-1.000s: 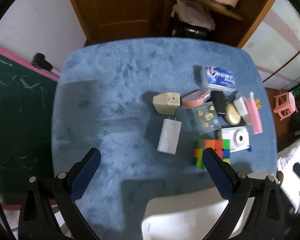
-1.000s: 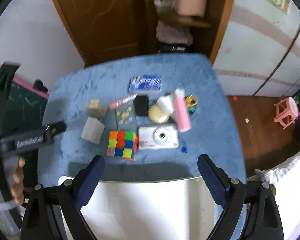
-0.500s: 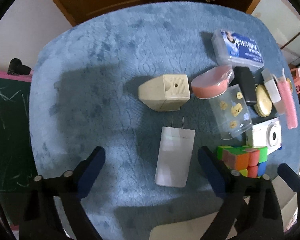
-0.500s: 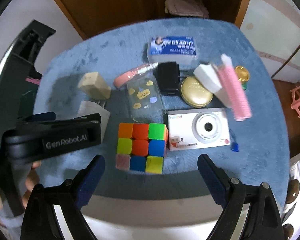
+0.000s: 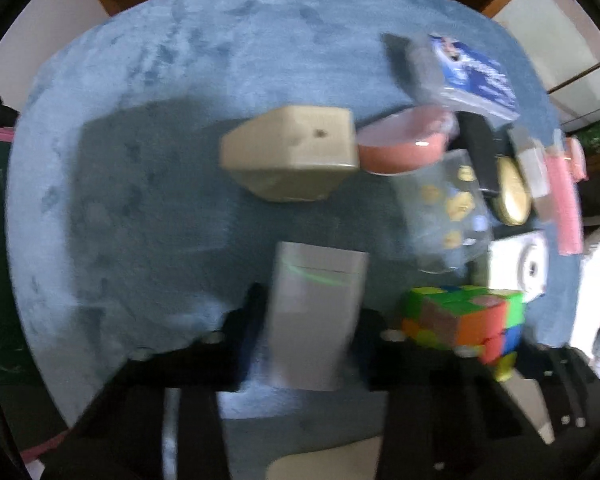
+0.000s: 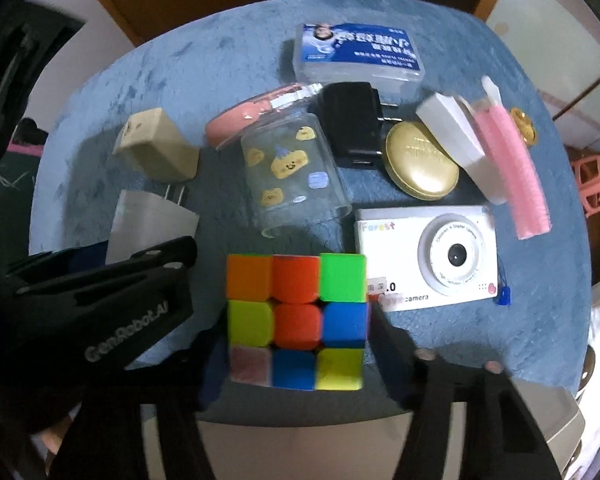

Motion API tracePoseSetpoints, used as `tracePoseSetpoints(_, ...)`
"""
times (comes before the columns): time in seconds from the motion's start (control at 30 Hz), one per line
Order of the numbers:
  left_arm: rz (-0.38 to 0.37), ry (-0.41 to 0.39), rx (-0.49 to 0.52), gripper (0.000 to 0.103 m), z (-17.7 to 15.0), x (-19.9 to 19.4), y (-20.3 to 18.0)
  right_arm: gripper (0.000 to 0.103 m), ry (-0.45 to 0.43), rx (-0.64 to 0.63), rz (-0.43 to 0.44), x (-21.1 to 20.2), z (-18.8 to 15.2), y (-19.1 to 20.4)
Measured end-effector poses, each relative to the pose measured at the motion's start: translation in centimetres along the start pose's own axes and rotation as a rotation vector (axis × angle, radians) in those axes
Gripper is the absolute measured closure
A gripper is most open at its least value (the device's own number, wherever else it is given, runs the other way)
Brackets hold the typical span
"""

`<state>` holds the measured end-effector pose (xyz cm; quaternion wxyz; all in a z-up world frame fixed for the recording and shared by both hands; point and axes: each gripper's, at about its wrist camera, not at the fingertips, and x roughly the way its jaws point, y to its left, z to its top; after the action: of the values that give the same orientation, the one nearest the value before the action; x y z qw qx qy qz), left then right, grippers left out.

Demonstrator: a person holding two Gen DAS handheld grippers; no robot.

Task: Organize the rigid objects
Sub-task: 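Grasp the white charger with the left tool while the right tool grasps the Rubik's cube, then lower the charger into the tray with the left tool while the right tool places the cube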

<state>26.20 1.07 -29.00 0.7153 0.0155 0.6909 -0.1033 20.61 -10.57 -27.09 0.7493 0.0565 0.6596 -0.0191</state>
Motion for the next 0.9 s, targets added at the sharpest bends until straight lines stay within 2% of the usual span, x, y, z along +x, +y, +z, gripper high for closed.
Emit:
tracePoseSetpoints(0.1,0.029,-0.016,0.011,0.067,-0.4,0.0,-0.3,0.045,-0.006,-0.006,0.003,0.0,-0.4,0.2)
tracePoseSetpoints(0.23,0.029,-0.035,-0.005,0.067,-1.4,-0.6,-0.1,0.046,-0.008,0.019,0.044,-0.5,-0.9,-0.7)
tracePoseSetpoints(0.33,0.019,-0.075,-0.033,0.067,-2.3,-2.6,0.6,0.046,-0.031,0.043,0.100,-1.7,-1.2,-2.0)
tracePoseSetpoints(0.43,0.006,-0.131,-0.055,0.067,-2.9,-5.4,1.0,0.046,-0.072,0.046,0.104,-3.4,-1.6,-2.7)
tracePoseSetpoints(0.53,-0.001,-0.197,-0.070,0.067,-3.9,-8.6,1.4,0.046,-0.122,0.057,0.139,-5.6,-2.2,-3.6)
tracePoseSetpoints(0.7,-0.019,-0.311,-0.071,0.067,-7.0,-13.6,-0.7,0.046,-0.223,0.070,0.171,-10.7,-3.9,-5.1)
tracePoseSetpoints(0.9,-0.017,-0.427,-0.007,0.067,-11.2,-18.5,-4.0,0.046,-0.357,0.002,0.173,-17.3,-6.9,-6.6)
